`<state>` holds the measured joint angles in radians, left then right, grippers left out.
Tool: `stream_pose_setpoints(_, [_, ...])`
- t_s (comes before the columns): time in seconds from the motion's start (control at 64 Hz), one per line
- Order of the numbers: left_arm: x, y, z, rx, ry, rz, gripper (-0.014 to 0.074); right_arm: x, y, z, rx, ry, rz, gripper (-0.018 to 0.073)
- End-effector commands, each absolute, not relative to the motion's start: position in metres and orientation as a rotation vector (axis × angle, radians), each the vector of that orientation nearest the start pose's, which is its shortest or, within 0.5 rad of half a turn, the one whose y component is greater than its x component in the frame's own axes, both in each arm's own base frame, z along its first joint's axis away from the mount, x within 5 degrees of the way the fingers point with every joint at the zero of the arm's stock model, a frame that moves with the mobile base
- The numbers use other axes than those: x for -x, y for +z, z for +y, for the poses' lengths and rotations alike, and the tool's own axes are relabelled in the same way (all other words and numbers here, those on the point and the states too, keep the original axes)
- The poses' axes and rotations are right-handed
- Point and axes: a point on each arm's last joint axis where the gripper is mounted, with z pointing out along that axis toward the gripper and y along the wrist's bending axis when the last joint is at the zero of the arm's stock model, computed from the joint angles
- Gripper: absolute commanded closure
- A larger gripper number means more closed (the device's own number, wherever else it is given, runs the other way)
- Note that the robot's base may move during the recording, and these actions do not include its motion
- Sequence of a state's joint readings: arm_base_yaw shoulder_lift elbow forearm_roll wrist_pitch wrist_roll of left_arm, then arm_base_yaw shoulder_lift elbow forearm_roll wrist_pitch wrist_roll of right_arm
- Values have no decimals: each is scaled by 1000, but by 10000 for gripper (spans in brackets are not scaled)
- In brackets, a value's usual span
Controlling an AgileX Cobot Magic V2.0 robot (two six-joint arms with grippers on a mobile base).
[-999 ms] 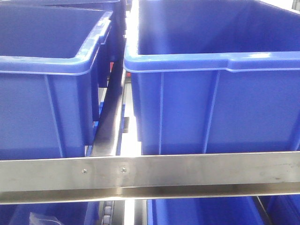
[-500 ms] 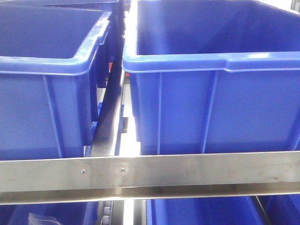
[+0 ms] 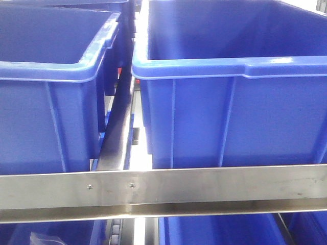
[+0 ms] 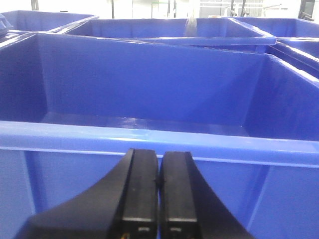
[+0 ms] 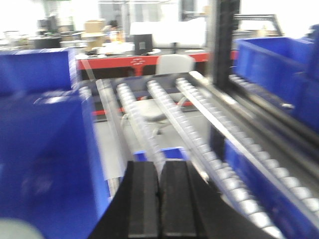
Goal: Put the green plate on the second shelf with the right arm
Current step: 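Lower the plate into the blue bin and open the right gripper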
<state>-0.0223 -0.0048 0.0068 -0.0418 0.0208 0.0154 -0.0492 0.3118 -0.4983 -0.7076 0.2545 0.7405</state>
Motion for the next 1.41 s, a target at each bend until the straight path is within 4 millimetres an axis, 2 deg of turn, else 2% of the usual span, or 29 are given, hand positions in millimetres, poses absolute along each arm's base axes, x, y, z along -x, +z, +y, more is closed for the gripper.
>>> stream_pose_setpoints(0.0, [-56,204,-1,6,-49,1447,466,-62,335,-10,-114,-89,1372,502])
stream_pose_setpoints(0.141, [-56,204,-1,6,-49,1447,466,-61,307,-4,-69,-67,1328,502])
stream_pose_setpoints(0.39, [-56,204,-1,6,-49,1447,466,-69,272,5,-25,72,1321,501])
stream_pose_setpoints(0.546, [-56,204,-1,6,-49,1447,466,-71,249,-2,-167,124,1359,501])
stream_pose_setpoints(0.671, [-56,204,-1,6,-49,1447,466,-71,247,-6,-165,41,1353,501])
stream_pose_setpoints(0.812, [-56,204,-1,6,-49,1447,466,-66,248,-3,-32,-66,1339,501])
stream_pose_setpoints(1.03, [-56,204,-1,6,-49,1447,466,-56,241,4,92,1,1348,501])
stream_pose_setpoints(1.39, [-56,204,-1,6,-49,1447,466,-60,219,3,9,85,1412,501])
